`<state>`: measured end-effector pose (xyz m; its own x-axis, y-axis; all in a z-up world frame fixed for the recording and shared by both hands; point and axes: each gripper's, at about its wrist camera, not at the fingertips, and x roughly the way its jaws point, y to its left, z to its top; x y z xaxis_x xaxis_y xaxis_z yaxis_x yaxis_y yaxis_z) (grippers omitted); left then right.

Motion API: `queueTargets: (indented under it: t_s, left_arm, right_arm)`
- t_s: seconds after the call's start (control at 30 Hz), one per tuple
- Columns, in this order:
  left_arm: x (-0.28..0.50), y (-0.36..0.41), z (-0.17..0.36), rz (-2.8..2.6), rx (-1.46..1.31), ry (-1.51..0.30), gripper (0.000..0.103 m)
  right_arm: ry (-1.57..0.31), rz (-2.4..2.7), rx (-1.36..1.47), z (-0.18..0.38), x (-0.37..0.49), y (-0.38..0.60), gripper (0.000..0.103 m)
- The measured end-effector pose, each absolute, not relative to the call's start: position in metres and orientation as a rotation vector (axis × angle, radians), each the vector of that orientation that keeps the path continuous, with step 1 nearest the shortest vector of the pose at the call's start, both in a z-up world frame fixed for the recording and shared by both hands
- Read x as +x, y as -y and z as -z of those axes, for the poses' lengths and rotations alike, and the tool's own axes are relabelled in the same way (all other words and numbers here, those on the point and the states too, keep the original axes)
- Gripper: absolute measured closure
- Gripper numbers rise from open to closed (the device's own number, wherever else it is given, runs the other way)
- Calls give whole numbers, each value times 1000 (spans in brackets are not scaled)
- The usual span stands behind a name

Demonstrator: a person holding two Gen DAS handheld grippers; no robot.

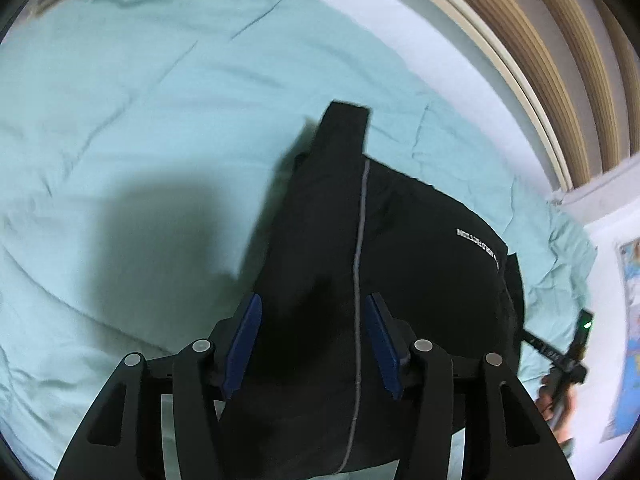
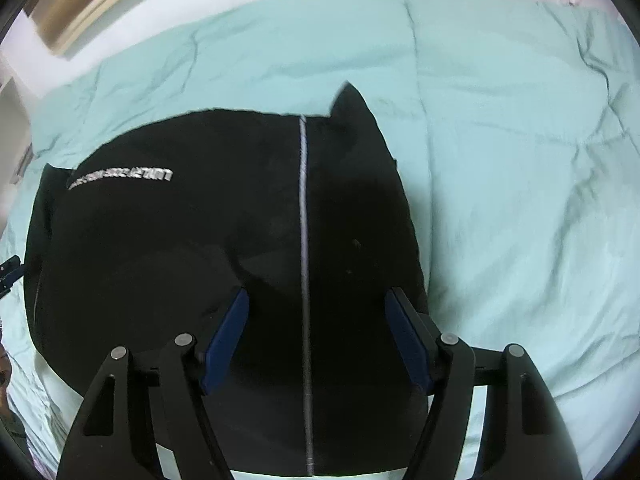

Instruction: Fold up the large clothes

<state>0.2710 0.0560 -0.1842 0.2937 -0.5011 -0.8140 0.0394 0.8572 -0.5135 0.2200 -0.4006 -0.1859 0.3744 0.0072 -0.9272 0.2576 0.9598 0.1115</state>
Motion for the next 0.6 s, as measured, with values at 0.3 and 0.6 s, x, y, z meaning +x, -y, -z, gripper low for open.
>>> queueTargets:
  t_s: [0.3, 0.6]
  left_arm:
    - [285, -59, 224, 460, -587, -1279, 45]
    - [288, -27, 262, 584, -601, -1385, 29]
  right_arm:
    - [-1143, 119, 441, 202, 226, 431, 26]
    - [-1203, 51, 439, 239, 246, 435, 0]
